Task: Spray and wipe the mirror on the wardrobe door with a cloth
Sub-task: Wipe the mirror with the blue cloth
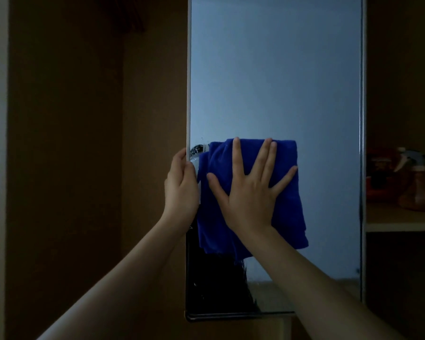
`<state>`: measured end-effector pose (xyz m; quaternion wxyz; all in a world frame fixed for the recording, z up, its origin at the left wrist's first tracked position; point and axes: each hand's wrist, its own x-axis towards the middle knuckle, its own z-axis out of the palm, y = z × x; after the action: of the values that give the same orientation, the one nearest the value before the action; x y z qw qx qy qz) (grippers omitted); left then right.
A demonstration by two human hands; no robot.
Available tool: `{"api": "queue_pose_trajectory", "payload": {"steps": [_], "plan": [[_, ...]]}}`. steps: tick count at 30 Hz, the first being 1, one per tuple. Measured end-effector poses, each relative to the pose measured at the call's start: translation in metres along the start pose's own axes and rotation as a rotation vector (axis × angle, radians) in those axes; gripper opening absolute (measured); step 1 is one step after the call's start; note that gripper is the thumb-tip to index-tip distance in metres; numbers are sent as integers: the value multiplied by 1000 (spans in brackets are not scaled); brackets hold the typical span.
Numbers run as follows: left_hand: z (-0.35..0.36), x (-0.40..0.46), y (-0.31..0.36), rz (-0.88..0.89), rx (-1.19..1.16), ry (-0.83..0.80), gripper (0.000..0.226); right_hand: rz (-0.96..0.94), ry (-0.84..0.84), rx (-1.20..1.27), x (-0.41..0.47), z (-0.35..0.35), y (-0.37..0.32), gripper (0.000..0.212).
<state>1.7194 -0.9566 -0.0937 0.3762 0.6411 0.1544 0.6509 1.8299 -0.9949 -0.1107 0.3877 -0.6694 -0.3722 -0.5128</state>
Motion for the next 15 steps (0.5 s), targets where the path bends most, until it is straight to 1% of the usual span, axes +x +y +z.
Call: {"api": "queue_pose_trajectory", "payload": {"steps": [4, 9, 12, 15], "plan": [[0, 2, -1, 11, 14, 7, 35, -7, -30, -5, 15, -3, -12, 82], [-2, 1, 2, 12, -26, 16, 35, -42, -19, 13, 48, -7, -33, 81], [-2, 1, 2, 7, -33, 18, 32, -36, 9, 9, 43, -4, -31, 80], [0, 1, -1, 15, -43, 39, 32, -22, 0, -6, 24, -2, -29, 81]]}}
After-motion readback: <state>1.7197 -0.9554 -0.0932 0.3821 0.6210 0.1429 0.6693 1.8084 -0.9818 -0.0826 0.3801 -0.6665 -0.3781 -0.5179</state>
